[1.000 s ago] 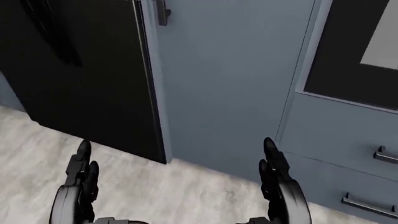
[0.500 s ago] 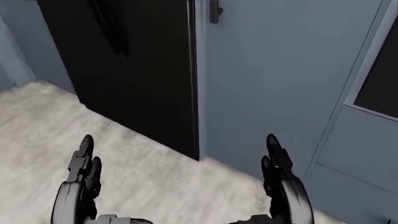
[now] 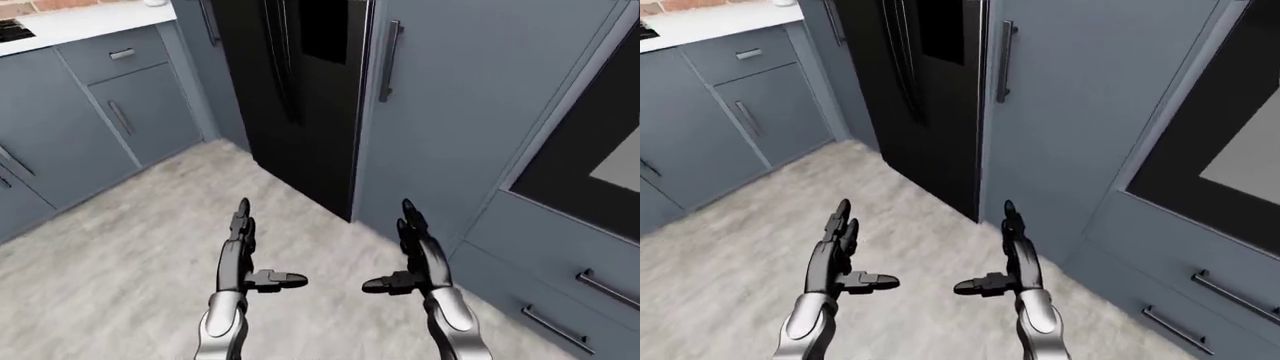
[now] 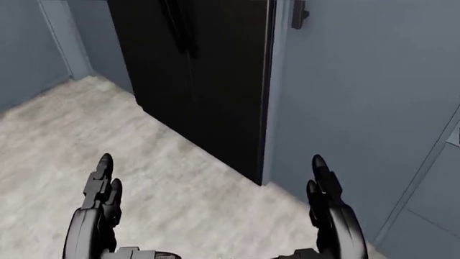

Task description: Navigate to the hood.

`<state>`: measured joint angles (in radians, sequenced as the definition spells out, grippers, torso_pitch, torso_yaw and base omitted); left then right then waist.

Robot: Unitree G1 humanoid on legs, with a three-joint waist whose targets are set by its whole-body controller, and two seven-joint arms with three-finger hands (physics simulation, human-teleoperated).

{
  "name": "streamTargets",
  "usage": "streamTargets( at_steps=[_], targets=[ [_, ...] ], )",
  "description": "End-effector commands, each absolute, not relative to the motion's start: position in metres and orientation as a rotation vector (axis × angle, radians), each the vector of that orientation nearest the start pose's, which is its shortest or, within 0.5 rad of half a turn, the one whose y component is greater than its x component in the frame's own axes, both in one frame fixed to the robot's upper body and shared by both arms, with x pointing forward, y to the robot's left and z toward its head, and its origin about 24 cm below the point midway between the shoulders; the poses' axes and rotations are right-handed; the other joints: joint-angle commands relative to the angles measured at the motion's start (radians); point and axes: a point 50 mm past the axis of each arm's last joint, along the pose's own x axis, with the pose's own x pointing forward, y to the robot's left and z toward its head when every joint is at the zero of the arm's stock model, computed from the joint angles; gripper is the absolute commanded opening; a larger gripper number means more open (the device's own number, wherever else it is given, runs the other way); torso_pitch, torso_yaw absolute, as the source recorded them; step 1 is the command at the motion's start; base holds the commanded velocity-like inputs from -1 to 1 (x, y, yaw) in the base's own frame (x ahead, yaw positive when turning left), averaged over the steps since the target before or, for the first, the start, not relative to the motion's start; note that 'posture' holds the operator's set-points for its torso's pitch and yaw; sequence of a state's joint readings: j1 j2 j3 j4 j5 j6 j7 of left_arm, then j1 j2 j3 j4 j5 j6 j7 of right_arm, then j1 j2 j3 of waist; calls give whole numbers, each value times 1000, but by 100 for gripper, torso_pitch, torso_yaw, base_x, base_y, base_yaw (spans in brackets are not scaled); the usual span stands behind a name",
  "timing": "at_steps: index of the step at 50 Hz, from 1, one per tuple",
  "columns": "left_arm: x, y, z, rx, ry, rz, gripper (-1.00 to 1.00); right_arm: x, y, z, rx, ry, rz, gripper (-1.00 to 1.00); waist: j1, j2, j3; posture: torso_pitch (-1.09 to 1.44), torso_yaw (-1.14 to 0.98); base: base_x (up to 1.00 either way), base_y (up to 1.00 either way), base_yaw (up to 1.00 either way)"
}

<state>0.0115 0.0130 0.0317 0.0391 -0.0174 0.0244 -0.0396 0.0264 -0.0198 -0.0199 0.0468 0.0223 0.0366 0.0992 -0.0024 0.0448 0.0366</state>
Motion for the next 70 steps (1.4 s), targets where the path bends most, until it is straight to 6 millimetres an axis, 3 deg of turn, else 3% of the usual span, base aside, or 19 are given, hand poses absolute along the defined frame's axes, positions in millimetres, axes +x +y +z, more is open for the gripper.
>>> streamTargets(
  at_steps=[1, 2, 11, 15, 17, 18, 20, 25, 29, 31, 32, 41, 46, 47, 48, 50, 56, 60, 70],
  targets=[
    [254, 160, 41, 0, 0, 0, 100, 251, -151, 37, 7, 25, 86, 100, 1, 11, -15, 0, 0, 0, 0, 26],
    [254, 160, 41, 0, 0, 0, 100, 252, -151, 36, 6, 26, 87, 100, 2, 45, -26, 0, 0, 0, 0, 26],
    [254, 160, 41, 0, 0, 0, 100, 252, -150, 36, 3, 27, 92, 100, 15, -27, -17, 0, 0, 0, 0, 26],
    [254, 160, 41, 0, 0, 0, 100, 252, -150, 36, 4, 29, 92, 100, 11, -84, -16, 0, 0, 0, 0, 26],
    [254, 160, 41, 0, 0, 0, 100, 252, -150, 36, 4, 29, 91, 100, 5, -150, -36, 0, 0, 0, 0, 26],
    [254, 160, 41, 0, 0, 0, 100, 252, -151, 36, 5, 29, 90, 100, -4, -89, -20, 0, 0, 0, 0, 25],
    [254, 160, 41, 0, 0, 0, 100, 252, -150, 36, 5, 30, 90, 100, 3, -109, -21, 0, 0, 0, 0, 25],
    [254, 160, 41, 0, 0, 0, 100, 252, -150, 35, 5, 32, 89, 100, 6, -66, -15, 0, 0, 0, 0, 25],
    [254, 160, 41, 0, 0, 0, 100, 252, -151, 35, 7, 36, 88, 100, 2, -8, -13, 0, 0, 0, 0, 26],
    [254, 160, 41, 0, 0, 0, 100, 252, -150, 36, 6, 36, 88, 100, 2, 52, -29, 0, 0, 0, 0, 27],
    [254, 160, 41, 0, 0, 0, 100, 251, -150, 36, 5, 36, 89, 100, 10, 28, -25, 0, 0, 0, 0, 26],
    [254, 160, 41, 0, 0, 0, 100, 251, -149, 36, 1, 34, 96, 100, 14, -39, -16, 0, 0, 0, 0, 27],
    [254, 160, 41, 0, 0, 0, 100, 251, -149, 35, 0, 36, 98, 100, 7, -135, -23, 0, 0, 0, 0, 27],
    [254, 160, 41, 0, 0, 0, 100, 251, -149, 35, 0, 36, 98, 100, -1, -90, -18, 0, 0, 0, 0, 28],
    [254, 160, 41, 0, 0, 0, 100, 252, -149, 35, 0, 36, 98, 100, 8, -107, -18, 0, 0, 0, 0, 27],
    [254, 160, 41, 0, 0, 0, 100, 251, -149, 35, -1, 36, 99, 100, 6, -101, -24, 0, 0, 0, 0, 27],
    [254, 160, 41, 0, 0, 0, 100, 251, -149, 34, 0, 37, 97, 100, 5, -42, -15, 0, 0, 0, 0, 27],
    [254, 160, 41, 0, 0, 0, 100, 251, -150, 34, 1, 38, 95, 100, 2, 49, -29, 0, 0, 0, 0, 26],
    [254, 160, 41, 0, 0, 0, 100, 251, -150, 35, 2, 39, 95, 100, 14, -39, -17, 0, 0, 0, 0, 27]
  ],
)
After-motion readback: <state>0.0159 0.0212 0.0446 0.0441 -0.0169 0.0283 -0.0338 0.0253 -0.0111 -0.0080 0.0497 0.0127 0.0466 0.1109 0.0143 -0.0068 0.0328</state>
